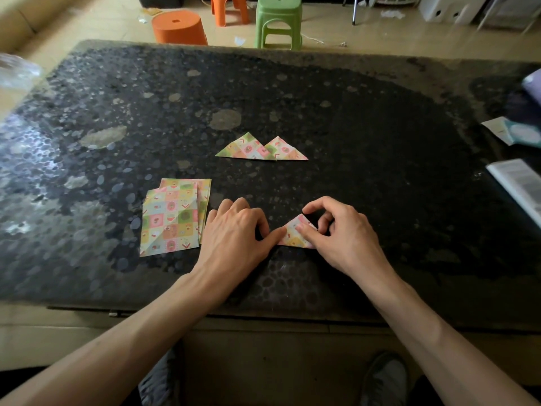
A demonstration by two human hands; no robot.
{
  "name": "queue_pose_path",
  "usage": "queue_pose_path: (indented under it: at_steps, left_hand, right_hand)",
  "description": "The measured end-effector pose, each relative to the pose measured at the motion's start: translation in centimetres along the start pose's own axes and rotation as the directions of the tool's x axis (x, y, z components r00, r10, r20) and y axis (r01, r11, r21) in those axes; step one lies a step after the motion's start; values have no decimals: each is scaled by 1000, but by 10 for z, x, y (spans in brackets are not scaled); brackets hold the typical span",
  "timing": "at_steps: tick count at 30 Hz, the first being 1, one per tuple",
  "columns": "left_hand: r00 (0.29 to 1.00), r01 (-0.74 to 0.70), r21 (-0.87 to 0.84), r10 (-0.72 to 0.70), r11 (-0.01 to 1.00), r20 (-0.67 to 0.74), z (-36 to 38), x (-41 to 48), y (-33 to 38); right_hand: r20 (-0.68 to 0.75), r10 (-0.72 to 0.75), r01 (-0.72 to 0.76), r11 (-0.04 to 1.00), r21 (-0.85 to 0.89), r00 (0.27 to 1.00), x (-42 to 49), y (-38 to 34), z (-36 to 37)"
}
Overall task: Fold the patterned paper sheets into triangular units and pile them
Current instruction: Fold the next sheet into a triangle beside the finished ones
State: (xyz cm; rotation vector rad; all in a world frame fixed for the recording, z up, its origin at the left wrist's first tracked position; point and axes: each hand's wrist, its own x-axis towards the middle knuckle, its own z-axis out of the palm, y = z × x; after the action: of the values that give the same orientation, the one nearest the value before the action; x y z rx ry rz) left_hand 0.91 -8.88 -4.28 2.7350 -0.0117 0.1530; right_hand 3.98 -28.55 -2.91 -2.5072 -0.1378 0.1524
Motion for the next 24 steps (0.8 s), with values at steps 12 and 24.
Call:
queue_pose_path:
  at_steps: [12,24]
  left_hand:
    - [1000,10,6,-10,1000,20,1,2,-1]
    - [1000,14,-10,-14,1000,21,-1,1,0]
  right_hand:
    - [-92,25,-31,997,-64,995,1,-6,8]
    - [-80,47,-51,997,-51,996,1,-5,8]
